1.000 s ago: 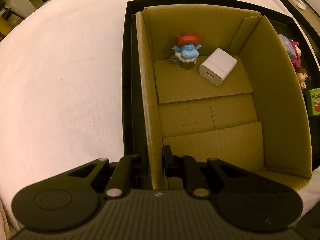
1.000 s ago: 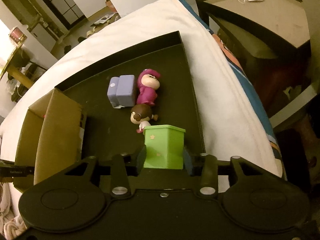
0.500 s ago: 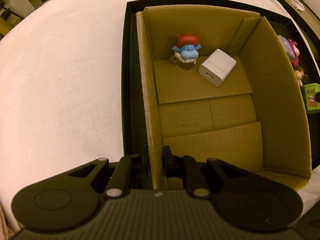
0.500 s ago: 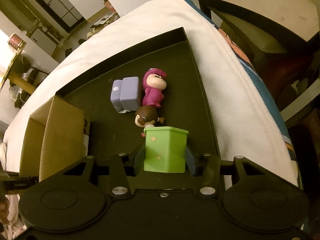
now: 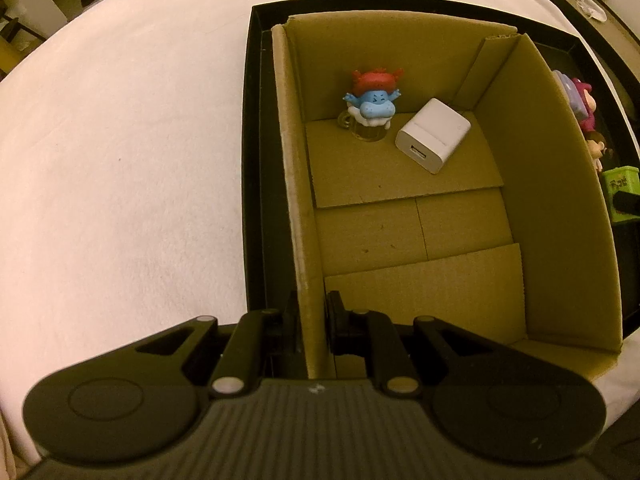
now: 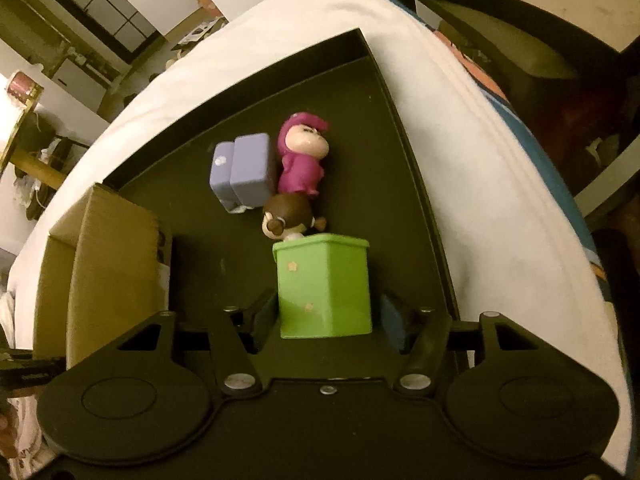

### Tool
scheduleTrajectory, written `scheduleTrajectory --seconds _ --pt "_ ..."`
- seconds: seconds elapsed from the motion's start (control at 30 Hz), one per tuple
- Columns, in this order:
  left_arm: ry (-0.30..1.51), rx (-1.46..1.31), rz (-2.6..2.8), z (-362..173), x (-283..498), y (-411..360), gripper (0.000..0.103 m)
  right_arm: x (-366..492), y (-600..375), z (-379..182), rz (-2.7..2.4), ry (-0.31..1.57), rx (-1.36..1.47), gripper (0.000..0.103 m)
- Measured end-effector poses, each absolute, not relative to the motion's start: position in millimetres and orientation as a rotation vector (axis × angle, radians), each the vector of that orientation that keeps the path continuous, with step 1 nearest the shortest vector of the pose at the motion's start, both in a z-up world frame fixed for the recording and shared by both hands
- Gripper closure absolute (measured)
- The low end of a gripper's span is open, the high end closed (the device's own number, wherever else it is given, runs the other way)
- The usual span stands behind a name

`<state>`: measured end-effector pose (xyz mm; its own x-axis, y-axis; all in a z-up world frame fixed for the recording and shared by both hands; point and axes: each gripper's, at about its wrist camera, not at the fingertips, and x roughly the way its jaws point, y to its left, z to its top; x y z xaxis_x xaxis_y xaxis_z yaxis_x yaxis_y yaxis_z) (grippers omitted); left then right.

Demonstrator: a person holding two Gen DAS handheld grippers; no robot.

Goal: Organize rigid objects
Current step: 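Grasp the green hexagonal cup with the right gripper, then lift the green cup with the right gripper and carry it over the box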

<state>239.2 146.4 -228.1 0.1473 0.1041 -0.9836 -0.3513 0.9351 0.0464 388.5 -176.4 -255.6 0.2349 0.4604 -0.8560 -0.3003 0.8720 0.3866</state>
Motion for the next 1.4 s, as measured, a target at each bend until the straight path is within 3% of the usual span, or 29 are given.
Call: scheduleTrajectory --seconds 0.3,1.4 --pt "1.392 -0.205 0.336 -227.6 240.4 145.6 0.092 377.9 -176.0 -238.9 0.559 1.168 0.083 0.056" --pt "1.387 -0.207 0.33 -227.9 239.8 145.3 0.092 357.9 -92.1 -140.1 0.762 0.934 -0.007 0.056"
